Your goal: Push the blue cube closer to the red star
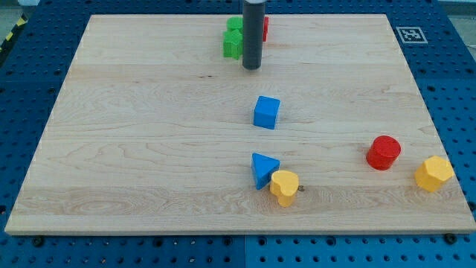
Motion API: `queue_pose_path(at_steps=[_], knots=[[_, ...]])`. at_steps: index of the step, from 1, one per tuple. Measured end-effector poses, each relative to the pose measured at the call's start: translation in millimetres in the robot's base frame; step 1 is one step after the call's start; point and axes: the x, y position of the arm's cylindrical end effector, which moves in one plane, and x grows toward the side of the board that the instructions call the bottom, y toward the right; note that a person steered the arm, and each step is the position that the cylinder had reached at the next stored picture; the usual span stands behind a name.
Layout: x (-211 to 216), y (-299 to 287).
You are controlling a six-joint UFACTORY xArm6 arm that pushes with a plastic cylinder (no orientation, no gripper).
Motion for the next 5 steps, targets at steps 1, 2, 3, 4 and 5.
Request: queue_pose_path(at_steps=[1, 2, 3, 4, 5], knots=[[22, 0], [22, 0], [34, -20], [65, -27], [109, -27]])
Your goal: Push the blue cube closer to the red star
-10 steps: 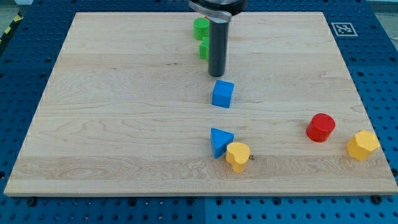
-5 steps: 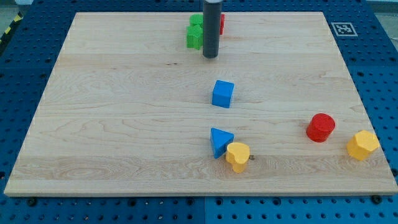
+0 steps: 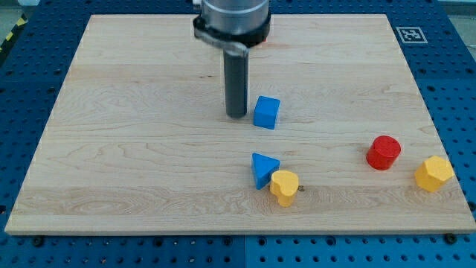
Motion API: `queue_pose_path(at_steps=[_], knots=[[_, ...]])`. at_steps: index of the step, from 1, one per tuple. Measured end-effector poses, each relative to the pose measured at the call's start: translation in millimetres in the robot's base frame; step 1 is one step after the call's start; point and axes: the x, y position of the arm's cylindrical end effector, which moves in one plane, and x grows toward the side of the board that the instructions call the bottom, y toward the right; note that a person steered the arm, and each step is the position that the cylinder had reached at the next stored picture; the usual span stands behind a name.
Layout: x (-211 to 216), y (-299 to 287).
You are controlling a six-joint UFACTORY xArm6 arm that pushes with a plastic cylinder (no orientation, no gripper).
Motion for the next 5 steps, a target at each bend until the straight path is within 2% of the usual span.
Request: queue_pose_path(at_steps=[1, 3, 5], knots=[[49, 3], [50, 55], [45, 53]])
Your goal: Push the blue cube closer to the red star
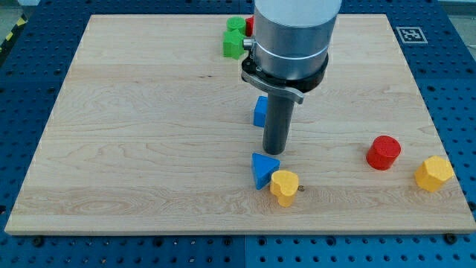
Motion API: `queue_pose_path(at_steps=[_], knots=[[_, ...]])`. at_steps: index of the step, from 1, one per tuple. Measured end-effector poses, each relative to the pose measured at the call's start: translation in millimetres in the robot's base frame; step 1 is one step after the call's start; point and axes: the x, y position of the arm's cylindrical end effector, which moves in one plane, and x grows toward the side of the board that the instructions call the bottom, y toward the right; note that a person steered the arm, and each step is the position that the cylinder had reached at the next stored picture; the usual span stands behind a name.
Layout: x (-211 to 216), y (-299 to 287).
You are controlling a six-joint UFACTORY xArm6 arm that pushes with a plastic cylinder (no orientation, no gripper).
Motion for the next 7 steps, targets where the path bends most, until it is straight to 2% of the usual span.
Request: queue_pose_path(at_steps=[3, 5, 6, 7], knots=[[-44, 7], [-83, -40], [-122, -35], [-137, -25]])
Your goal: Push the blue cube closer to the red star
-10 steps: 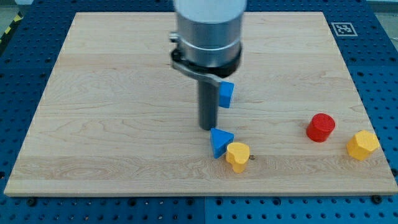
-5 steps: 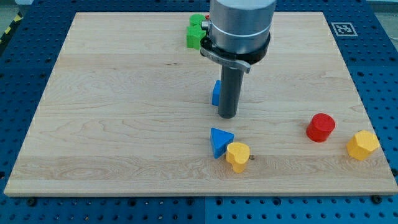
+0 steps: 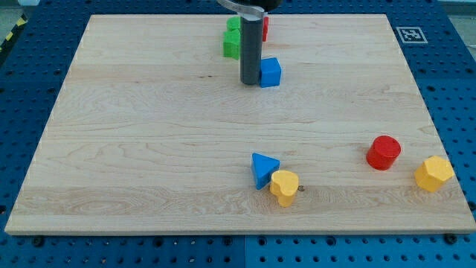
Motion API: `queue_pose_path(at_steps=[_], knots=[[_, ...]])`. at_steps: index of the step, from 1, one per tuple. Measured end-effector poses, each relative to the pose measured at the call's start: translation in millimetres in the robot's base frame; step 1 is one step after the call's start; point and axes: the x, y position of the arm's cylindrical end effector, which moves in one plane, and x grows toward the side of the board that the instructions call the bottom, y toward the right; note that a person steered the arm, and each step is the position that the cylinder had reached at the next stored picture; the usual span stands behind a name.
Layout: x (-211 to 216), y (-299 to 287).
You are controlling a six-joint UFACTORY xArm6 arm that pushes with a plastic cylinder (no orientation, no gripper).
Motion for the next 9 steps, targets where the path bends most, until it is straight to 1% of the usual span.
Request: queue_pose_path(at_steps=[1, 2, 3, 5, 6, 7, 8, 9], knots=[[1, 29], [25, 36], [35, 62], [-4, 28], [-1, 52], [6, 94], [-3, 78], [-22, 42]])
